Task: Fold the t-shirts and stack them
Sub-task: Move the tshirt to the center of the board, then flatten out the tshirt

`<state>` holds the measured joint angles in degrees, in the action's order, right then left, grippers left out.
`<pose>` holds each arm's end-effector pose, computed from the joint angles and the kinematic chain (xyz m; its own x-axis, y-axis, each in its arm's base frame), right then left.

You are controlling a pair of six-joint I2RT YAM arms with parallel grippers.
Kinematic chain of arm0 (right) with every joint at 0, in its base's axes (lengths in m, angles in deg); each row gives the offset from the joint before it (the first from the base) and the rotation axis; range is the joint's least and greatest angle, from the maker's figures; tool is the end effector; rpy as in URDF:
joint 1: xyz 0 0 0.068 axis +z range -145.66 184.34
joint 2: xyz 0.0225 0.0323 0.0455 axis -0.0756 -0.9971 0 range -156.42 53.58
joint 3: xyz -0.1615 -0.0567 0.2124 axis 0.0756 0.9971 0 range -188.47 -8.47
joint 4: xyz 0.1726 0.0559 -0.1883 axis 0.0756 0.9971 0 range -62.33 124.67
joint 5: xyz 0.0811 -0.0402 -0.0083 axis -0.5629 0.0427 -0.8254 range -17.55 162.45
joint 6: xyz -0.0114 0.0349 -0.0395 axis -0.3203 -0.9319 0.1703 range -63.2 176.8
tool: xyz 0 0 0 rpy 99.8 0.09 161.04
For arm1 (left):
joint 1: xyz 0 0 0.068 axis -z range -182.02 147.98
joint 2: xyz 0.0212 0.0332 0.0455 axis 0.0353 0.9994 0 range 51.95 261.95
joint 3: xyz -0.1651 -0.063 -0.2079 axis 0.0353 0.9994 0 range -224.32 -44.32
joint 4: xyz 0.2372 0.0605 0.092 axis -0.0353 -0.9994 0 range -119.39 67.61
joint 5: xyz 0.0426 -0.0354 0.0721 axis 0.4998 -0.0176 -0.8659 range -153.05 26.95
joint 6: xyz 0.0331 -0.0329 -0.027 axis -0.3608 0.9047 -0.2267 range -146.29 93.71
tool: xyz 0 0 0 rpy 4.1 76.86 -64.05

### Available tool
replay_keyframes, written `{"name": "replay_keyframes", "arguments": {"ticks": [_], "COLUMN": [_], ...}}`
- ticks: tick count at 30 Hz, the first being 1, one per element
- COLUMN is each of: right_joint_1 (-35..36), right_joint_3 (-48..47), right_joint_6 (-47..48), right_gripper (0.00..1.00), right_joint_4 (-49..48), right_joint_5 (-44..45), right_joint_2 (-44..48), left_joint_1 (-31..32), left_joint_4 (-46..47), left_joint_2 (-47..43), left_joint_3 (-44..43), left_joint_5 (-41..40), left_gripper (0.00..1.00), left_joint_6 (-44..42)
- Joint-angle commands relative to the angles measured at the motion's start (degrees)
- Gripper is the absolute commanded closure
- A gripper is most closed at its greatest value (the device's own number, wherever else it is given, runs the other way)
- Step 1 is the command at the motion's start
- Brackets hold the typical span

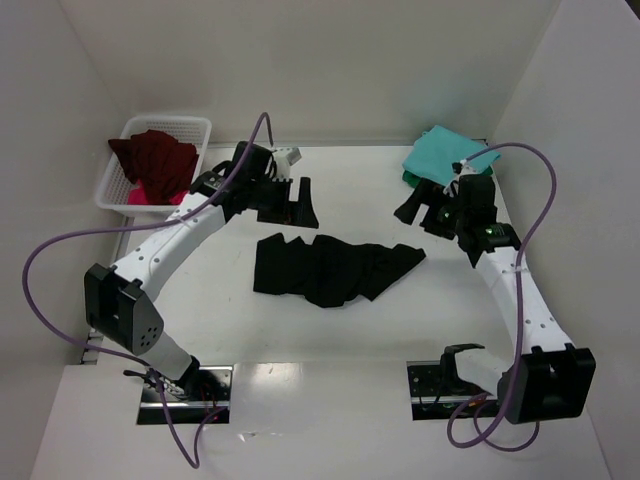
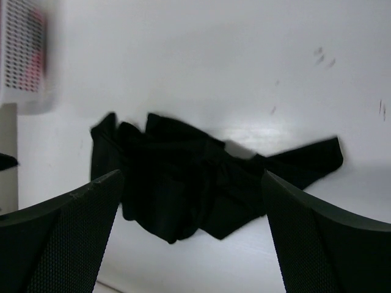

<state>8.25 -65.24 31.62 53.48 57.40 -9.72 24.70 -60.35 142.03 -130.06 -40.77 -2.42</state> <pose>0.2419 0.0258 0.3232 -0.6039 0.3706 -0.7056 -0.0307 0.8739 0.4852 0.3052 -0.1686 0.3468 -0.8195 -0.0066 -0.5731 0.3663 0.7630 -0.5326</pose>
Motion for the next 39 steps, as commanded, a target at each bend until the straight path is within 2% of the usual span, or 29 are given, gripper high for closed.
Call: {"name": "replay_keyframes", "arguments": {"ticks": [1, 3, 9, 13, 16, 21, 27, 31, 39], "right_joint_1": [2.8, 4.73, 18.39, 23.45, 24.3, 24.3, 24.3, 24.3, 24.3], "right_joint_3": [3.24, 3.37, 6.75, 9.15, 10.19, 9.02, 5.7, 4.0, 1.84], "right_joint_6": [-0.83, -2.06, -7.51, -10.33, -10.85, -9.63, -9.01, -8.48, -8.48], "right_gripper": [0.03, 0.05, 0.07, 0.07, 0.09, 0.11, 0.11, 0.16, 0.44], "right_joint_4": [-0.06, -1.28, -5.59, -8.47, -11.07, -12.71, -12.1, -12.1, -12.8], "right_joint_5": [-2.19, -2.87, -2.1, -0.77, -0.01, 0.82, 3.71, 4.49, 5.36], "right_joint_2": [-1.4, -2.71, -7.8, -10.44, -12.85, -17.65, -23.51, -25.9, -29.11], "left_joint_1": [0.0, 0.0, 0.0, 0.0, -0.34, -3.9, -5.27, -5.89, -8.55], "left_joint_4": [-1.64, -2.29, 1.31, 2.25, 3.19, 4.56, 6.68, 7.82, 8.96], "left_joint_2": [-1.76, -0.14, 0.89, 2.02, 2.26, 3.99, 7.0, 10.98, 15.56], "left_joint_3": [-0.49, -0.14, 7.95, 11.89, 14.08, 17.45, 18.15, 18.15, 17.47], "left_joint_5": [-10.93, -12.87, -15.41, -17.44, -19.28, -17.88, -16.56, -16.56, -15.89], "left_gripper": [0.0, 0.0, 0.0, 0.0, 0.0, 0.0, 0.0, 0.03, 0.13], "left_joint_6": [-1.99, -1.29, -0.14, -0.14, 0.56, 1.18, 0.12, -0.4, -2.25]}}
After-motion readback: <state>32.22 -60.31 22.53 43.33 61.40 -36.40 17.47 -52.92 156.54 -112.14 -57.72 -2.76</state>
